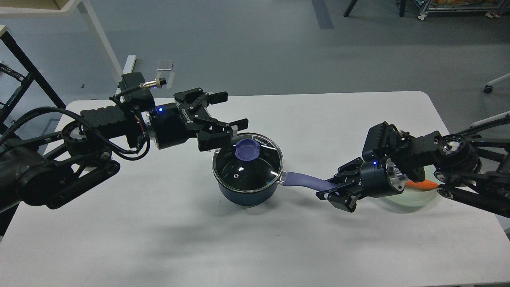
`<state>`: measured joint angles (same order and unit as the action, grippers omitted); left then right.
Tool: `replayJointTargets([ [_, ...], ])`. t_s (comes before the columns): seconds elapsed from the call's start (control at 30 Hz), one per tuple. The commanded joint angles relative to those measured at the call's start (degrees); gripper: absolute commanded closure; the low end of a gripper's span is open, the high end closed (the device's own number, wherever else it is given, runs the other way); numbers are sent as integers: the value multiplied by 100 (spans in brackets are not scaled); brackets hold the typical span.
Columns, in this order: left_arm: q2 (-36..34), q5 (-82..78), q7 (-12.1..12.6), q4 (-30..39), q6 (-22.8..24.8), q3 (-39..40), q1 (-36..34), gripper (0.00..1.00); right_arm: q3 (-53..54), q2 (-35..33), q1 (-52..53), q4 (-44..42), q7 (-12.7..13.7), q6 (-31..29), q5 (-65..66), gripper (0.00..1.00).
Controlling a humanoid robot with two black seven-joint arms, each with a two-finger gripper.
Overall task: Open pot lid
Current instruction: 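Reach the left gripper over the pot to the blue lid knob, then close the left gripper on the blue lid knob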
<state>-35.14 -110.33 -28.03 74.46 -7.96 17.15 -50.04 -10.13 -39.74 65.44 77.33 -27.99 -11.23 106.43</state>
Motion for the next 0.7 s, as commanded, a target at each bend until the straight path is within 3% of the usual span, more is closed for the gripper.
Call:
replayJointTargets([
  [0.0, 305, -357, 3, -194, -135, -212, -41, 1, 2, 10, 4, 1, -1, -2, -8, 73],
  [0.3, 956, -1467, 3, -1038, -188, -256, 3, 1, -6, 19, 4, 1, -1, -11, -8, 72],
  [0.67, 1088, -1467, 3, -1363, -188, -414, 55, 1, 2, 19, -5, 1, -1, -11, -17, 72],
])
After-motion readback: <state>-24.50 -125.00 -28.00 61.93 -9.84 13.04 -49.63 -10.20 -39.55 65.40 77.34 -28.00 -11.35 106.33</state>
